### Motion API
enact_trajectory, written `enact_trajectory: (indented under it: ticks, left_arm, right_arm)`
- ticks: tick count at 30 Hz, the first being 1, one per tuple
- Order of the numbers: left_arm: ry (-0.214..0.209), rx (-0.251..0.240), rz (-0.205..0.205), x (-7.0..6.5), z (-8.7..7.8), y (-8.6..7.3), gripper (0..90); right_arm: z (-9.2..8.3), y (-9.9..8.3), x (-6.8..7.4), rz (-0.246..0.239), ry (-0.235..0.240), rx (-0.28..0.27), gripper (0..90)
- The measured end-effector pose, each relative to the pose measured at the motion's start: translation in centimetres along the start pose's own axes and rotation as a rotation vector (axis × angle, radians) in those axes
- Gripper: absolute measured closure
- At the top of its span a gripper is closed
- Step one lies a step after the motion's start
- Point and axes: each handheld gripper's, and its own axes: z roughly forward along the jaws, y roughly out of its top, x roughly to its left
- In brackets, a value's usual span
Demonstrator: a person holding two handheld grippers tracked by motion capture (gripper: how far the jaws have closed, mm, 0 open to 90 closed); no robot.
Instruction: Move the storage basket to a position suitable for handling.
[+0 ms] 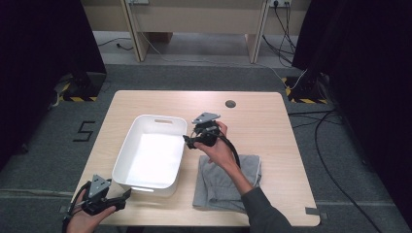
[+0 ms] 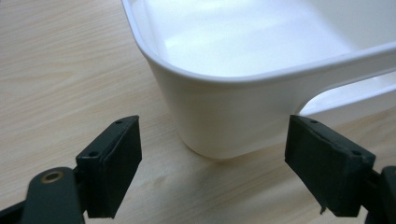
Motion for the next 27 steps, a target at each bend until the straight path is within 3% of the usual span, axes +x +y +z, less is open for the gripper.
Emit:
enact_trajectory:
  ticks: [3, 6, 8, 12, 15, 18, 20, 21, 24, 27]
  left_arm:
    - [-0.014, 0.000, 0.006, -0.4, 0.3, 0.3, 18.2]
    - [-0.015, 0.001, 0.011, -0.4, 0.7, 0.6, 17.5]
    - [-0.012, -0.010, -0.002, -0.3, 1.2, 0.9, 17.4]
    - [-0.014, -0.011, -0.012, 0.1, 2.1, 1.8, 17.4]
    - [-0.011, -0.013, -0.031, 0.6, 3.2, 2.9, 17.4]
    - [0.002, -0.011, -0.036, 0.8, 4.3, 3.9, 17.1]
    - [0.012, -0.012, -0.049, 1.1, 5.1, 4.5, 17.2]
    - [0.017, -0.012, -0.055, 1.2, 5.6, 4.9, 17.2]
    - [0.023, -0.009, -0.069, 1.6, 6.5, 5.7, 17.3]
    - [0.032, -0.037, -0.106, 1.5, 7.0, 6.2, 18.2]
  right_arm:
    - [2.1, 0.8, 0.8, -0.050, 0.001, 0.025, 22.6]
    - [3.3, 0.5, 1.1, -0.060, -0.013, 0.075, 23.0]
    - [3.6, -0.2, 1.3, -0.076, -0.031, 0.091, 22.6]
    - [2.9, -1.0, 1.2, -0.064, -0.012, 0.091, 24.6]
    - [2.4, -1.6, 1.4, -0.073, -0.031, 0.102, 20.1]
    - [1.7, -2.4, 1.4, -0.009, -0.090, 0.097, 18.0]
    - [1.2, -2.8, 1.1, 0.035, -0.092, 0.091, 16.2]
    - [1.0, -2.9, 1.0, 0.057, -0.087, 0.091, 16.1]
    - [0.3, -3.5, 0.7, 0.156, -0.005, 0.083, 15.2]
    - [-0.6, -3.5, 0.3, 0.174, 0.009, 0.070, 18.5]
